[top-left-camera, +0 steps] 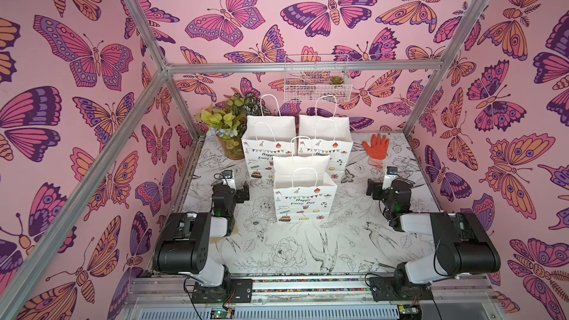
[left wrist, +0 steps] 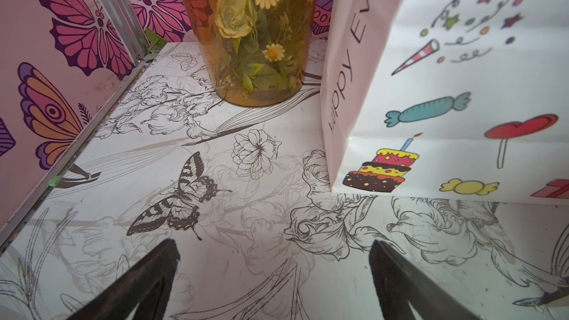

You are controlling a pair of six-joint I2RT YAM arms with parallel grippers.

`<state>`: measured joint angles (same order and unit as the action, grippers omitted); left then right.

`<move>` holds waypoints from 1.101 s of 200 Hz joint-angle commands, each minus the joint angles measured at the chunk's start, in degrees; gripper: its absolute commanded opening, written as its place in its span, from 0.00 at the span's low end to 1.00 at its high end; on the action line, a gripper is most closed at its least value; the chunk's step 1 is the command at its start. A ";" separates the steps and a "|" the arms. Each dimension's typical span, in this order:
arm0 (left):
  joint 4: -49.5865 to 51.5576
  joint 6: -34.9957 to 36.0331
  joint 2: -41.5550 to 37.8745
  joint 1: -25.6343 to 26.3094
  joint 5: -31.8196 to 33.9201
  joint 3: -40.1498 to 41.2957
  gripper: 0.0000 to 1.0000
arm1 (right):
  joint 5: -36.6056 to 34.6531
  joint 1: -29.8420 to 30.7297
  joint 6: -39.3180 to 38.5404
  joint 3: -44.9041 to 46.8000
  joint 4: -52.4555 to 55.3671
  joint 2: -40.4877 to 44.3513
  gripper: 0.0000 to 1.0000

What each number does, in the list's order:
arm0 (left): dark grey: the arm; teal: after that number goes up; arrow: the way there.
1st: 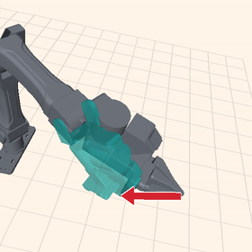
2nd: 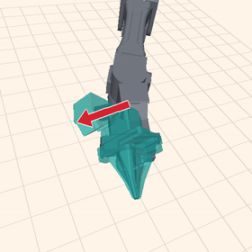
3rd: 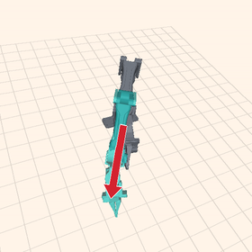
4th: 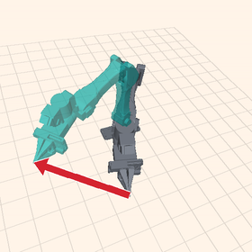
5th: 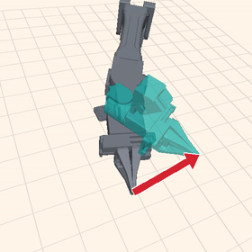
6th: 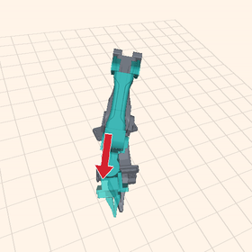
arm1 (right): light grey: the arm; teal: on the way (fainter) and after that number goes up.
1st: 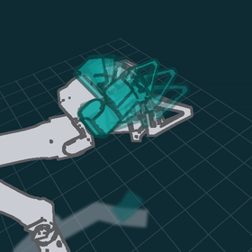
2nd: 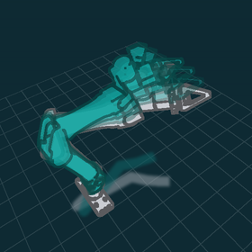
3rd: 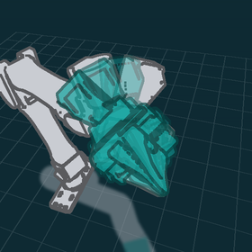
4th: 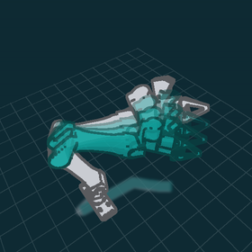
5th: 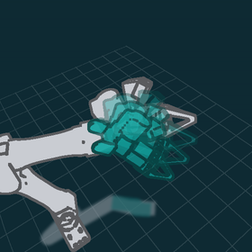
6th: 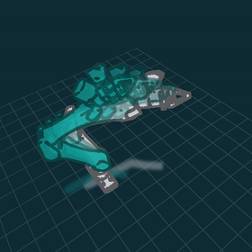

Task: Put away the paper bag
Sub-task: Pick up the paper bag from the center of the board.

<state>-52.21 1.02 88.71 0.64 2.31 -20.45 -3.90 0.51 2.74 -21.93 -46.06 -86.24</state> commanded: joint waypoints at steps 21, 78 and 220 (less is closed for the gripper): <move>0.20 -0.05 -0.33 -0.47 -0.98 -0.47 1.00 | 0.48 0.13 -0.55 -1.09 -0.19 0.10 0.99; 0.36 -0.07 -0.31 -0.48 -1.21 -0.55 1.00 | -0.46 -0.17 0.27 -1.47 0.47 0.00 0.99; 25.41 -0.59 -37.46 5.61 4.21 2.74 1.00 | -2.77 -0.12 15.36 -8.50 35.81 27.67 0.99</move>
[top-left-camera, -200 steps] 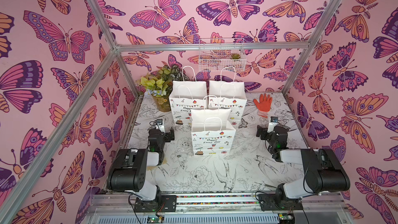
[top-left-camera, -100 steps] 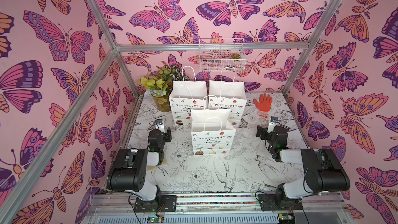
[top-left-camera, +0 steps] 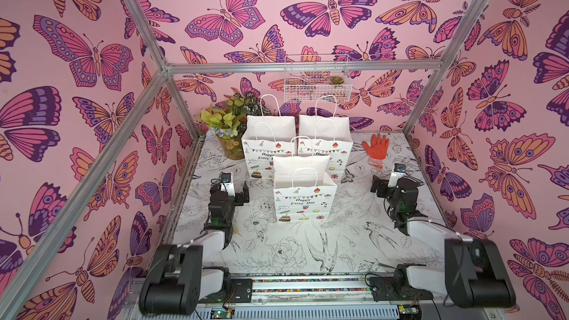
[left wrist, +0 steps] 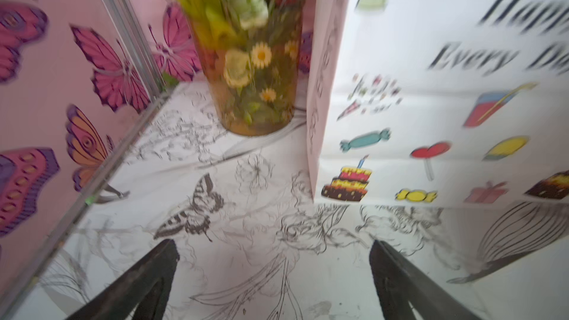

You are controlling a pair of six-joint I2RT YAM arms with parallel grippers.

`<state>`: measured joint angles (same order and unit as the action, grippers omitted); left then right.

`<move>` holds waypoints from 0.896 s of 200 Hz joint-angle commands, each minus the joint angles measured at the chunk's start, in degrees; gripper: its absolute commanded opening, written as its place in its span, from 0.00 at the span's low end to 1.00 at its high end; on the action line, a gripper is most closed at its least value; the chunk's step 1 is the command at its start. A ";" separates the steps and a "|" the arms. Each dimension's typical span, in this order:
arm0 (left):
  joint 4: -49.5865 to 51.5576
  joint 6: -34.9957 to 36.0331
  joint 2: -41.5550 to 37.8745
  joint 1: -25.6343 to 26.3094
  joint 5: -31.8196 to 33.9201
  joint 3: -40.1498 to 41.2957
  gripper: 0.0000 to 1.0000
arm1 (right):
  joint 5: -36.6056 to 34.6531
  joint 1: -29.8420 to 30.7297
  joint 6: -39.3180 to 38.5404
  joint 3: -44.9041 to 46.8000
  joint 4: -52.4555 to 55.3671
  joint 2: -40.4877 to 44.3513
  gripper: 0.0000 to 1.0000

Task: Put away the paper bag
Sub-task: Pick up the paper bag from the center of the board.

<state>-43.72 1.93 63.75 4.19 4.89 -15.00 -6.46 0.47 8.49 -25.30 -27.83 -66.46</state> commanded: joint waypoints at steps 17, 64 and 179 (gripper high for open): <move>25.24 -7.05 -21.17 3.10 -5.01 -5.32 1.00 | 3.19 -0.21 10.03 -7.37 24.71 12.16 0.99; 30.61 -23.54 -29.78 3.16 -19.82 -5.20 1.00 | 19.06 -0.21 10.84 -8.20 33.47 21.07 0.99; 43.91 -27.30 -43.79 13.76 -27.41 -5.60 0.99 | 41.51 18.35 6.69 -17.19 42.06 20.67 0.85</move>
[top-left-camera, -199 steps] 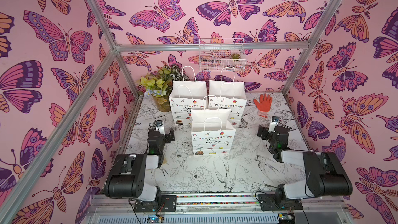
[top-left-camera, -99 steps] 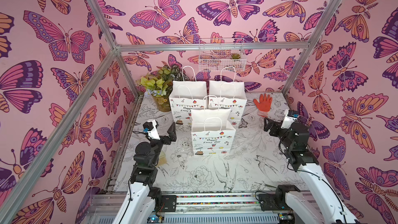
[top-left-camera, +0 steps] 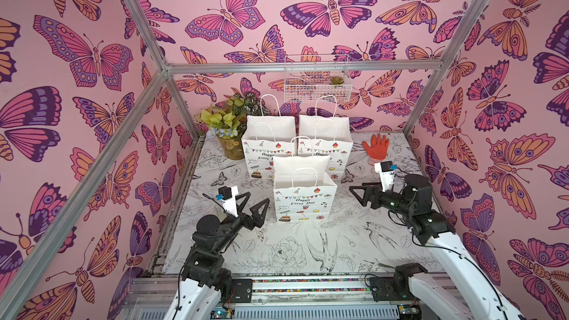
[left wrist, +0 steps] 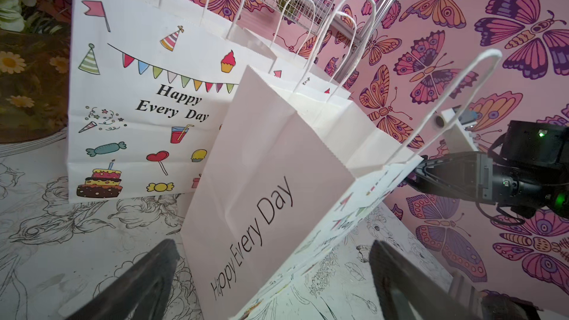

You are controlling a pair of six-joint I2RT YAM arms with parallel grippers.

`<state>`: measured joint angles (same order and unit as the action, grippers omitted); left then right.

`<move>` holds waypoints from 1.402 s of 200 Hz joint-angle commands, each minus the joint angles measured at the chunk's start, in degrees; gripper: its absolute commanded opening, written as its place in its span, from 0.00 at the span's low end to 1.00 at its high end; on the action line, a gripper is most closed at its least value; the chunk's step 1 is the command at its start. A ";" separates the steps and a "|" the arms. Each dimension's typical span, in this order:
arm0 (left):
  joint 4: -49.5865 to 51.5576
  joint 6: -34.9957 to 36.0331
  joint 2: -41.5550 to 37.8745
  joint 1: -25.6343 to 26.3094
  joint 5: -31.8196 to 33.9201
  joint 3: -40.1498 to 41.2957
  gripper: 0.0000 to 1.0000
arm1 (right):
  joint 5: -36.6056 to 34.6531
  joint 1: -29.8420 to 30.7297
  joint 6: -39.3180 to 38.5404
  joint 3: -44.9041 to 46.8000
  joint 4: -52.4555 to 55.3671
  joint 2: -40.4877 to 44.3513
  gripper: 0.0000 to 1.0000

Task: Put away the paper bag
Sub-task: Pick up the paper bag from the center of the board.

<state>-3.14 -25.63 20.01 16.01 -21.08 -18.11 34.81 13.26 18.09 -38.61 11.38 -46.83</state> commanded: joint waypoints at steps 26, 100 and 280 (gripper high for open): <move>3.63 3.06 2.34 6.83 1.22 -2.55 1.00 | -6.07 12.23 -5.78 -5.77 5.06 0.26 0.83; 2.35 11.72 11.89 16.99 10.97 -5.01 1.00 | -13.61 17.80 -7.76 -4.34 -2.70 -5.95 0.79; -11.49 10.59 28.63 18.57 6.21 -7.55 1.00 | -11.88 20.32 -6.00 -5.53 -13.82 -14.05 0.30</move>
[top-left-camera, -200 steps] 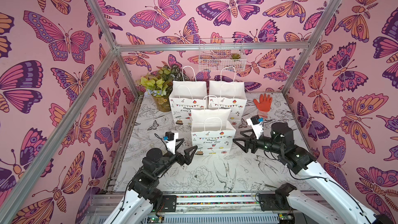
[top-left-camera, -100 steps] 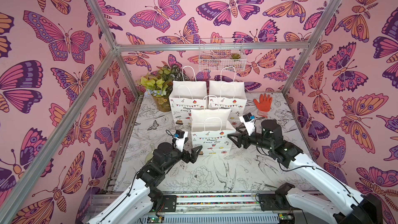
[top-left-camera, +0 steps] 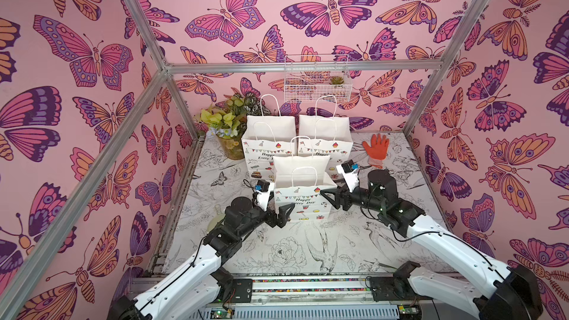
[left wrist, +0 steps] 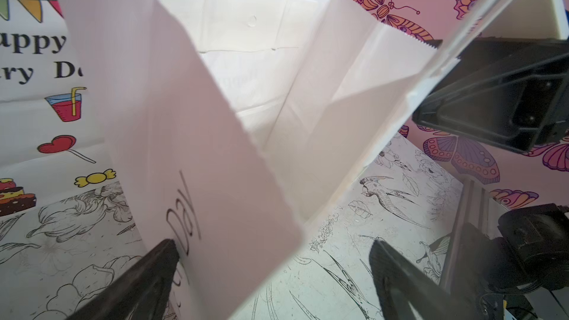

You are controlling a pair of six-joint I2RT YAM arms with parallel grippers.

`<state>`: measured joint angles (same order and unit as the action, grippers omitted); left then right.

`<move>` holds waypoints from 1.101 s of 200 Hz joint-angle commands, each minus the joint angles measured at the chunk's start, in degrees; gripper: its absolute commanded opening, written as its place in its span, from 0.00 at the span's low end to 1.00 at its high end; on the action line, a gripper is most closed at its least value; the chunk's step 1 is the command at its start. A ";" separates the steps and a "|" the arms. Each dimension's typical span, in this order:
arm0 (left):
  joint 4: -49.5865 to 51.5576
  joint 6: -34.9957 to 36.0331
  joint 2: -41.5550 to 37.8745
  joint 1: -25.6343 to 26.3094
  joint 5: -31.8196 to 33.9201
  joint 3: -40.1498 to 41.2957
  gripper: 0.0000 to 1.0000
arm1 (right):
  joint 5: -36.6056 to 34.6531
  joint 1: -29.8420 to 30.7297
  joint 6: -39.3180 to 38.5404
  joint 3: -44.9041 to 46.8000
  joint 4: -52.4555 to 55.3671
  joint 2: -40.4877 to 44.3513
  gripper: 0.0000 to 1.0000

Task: Put away the paper bag
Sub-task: Pick up the paper bag from the center of the board.

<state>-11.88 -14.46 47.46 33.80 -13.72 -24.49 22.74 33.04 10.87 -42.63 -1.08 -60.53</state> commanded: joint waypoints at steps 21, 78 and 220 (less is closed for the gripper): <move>-3.06 -0.31 1.72 1.32 -0.88 -1.35 1.00 | 0.11 0.49 1.07 -1.31 -1.38 -0.03 0.23; -3.00 -1.05 -1.79 2.04 -0.35 -0.15 1.00 | 0.98 0.55 1.44 -2.37 0.52 1.12 0.00; 18.48 -5.62 -13.83 -2.21 9.48 -26.08 1.00 | 16.42 -1.66 -11.73 -37.47 45.73 -5.86 0.00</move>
<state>7.16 -19.05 33.89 32.21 -3.44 -50.59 32.23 32.84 3.53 -74.52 32.69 -63.90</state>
